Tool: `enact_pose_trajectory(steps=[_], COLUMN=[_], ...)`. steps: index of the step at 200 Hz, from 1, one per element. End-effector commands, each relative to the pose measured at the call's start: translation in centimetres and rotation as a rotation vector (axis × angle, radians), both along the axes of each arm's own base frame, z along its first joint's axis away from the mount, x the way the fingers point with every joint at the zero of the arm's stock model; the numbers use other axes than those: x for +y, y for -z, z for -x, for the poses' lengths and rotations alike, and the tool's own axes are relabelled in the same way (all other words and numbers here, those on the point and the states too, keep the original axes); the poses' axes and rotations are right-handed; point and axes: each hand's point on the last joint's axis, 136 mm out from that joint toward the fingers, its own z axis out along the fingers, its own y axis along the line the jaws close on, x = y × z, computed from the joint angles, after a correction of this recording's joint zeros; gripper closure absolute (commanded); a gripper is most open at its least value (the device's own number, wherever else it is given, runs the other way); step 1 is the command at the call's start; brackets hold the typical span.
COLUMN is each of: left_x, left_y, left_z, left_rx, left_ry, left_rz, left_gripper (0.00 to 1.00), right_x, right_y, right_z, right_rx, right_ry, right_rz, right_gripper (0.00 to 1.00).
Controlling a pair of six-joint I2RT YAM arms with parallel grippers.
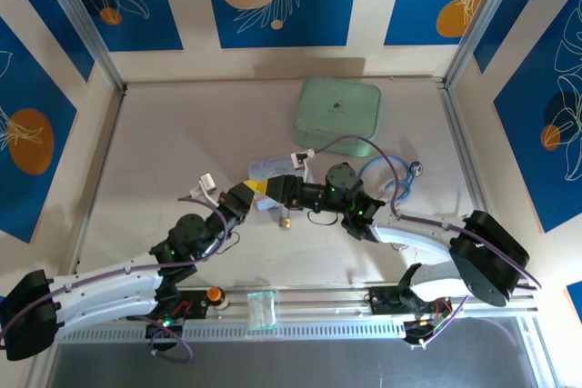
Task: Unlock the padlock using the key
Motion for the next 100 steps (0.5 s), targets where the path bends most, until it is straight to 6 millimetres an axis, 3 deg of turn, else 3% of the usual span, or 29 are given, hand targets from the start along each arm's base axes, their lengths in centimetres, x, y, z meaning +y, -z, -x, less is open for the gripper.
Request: enact_pose_trajectory(steps=[1, 31, 52, 100], left_x=[0.3, 0.4, 0.6, 0.3], left_y=[-3.8, -3.4, -3.2, -3.0], left_z=[0.5, 0.5, 0.4, 0.3], left_rx=[-0.11, -0.093, -0.089, -0.079], left_ry=[0.006, 0.004, -0.007, -0.004], left_rz=[0.07, 0.074, 0.079, 0.078], left_gripper=[1.0, 1.0, 1.0, 1.0], right_x=[0.5, 0.4, 0.6, 0.1], right_y=[-2.5, -2.7, -2.7, -2.2], right_z=[0.8, 1.1, 1.4, 1.0], right_rx=[-0.035, -0.054, -0.048, -0.042], right_ry=[-0.04, -0.041, -0.059, -0.034], right_rz=[-0.086, -0.09, -0.09, -0.091], right_gripper=[0.46, 0.58, 0.6, 0.75])
